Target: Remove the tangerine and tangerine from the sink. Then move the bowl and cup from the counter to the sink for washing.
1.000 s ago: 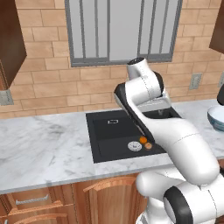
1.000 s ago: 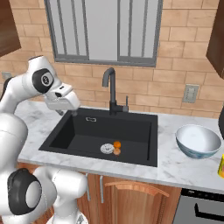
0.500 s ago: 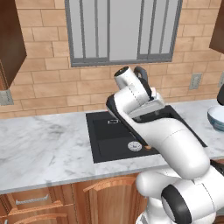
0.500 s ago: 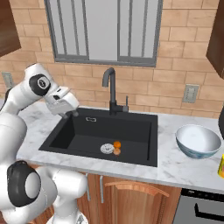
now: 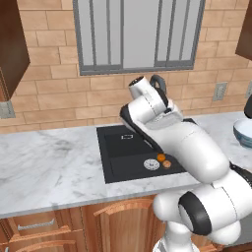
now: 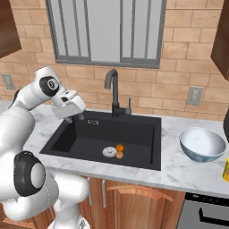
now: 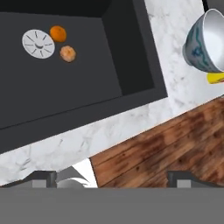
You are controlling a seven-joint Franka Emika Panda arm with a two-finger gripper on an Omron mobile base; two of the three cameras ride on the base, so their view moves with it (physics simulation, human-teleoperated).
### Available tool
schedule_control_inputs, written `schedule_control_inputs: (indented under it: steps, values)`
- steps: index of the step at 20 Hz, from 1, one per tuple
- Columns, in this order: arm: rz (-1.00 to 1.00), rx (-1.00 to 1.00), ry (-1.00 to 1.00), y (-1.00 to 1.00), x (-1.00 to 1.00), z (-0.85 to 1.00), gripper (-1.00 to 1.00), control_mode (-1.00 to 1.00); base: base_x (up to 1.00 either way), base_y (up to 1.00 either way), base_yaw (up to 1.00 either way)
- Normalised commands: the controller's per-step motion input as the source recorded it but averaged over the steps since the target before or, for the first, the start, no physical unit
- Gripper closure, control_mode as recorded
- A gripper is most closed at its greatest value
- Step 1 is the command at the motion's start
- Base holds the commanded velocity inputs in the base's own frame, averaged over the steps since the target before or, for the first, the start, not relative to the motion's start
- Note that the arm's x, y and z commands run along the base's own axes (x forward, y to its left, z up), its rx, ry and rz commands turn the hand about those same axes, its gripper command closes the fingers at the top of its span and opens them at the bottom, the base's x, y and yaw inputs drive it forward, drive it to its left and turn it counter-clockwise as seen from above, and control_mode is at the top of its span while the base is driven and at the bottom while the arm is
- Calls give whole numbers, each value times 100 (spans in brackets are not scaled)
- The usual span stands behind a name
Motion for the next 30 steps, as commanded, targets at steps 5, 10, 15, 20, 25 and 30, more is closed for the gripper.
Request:
schedule_control_inputs:
  steps: [5,10,15,20,25,30]
  values:
    - [8,8,18,-8,23,-9,-100,-100,0,0,0]
    - [16,1,9,-1,24,-16,-100,-100,0,0,0]
    - [22,0,0,0,19,-23,-100,-100,0,0,0]
    - [26,2,-7,-3,12,-25,-100,-100,0,0,0]
    - [25,11,-9,-10,10,-20,-100,-100,0,0,0]
    - [22,21,-7,-10,17,-11,-100,-100,0,0,0]
